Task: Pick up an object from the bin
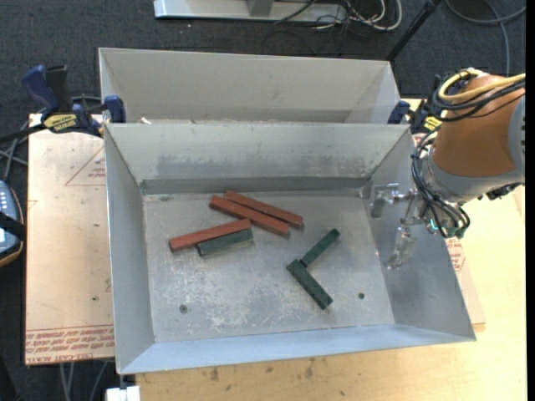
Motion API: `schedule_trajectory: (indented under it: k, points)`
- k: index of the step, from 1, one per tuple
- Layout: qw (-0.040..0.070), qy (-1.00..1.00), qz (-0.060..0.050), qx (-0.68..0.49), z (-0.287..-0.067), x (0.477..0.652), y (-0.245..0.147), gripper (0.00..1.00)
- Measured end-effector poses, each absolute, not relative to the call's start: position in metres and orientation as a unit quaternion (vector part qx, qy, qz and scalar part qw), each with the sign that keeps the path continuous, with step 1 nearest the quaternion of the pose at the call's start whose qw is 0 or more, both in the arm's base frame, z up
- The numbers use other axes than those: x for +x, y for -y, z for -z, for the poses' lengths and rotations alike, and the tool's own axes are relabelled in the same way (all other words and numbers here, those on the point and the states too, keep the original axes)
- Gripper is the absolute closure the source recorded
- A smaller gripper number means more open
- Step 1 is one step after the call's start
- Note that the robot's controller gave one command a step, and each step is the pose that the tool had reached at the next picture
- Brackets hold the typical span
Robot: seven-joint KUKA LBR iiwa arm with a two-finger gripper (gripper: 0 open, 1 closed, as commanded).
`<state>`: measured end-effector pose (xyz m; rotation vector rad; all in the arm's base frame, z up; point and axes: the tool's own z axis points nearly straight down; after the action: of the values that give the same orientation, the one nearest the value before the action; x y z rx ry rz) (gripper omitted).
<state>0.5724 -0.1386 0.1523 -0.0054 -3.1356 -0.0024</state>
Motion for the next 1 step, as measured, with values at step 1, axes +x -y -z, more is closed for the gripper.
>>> schedule_trajectory:
  k: [1]
  points:
    - [-0.001,1.0,0.0,0.0,-0.1571,0.5743,0.138,0.0]
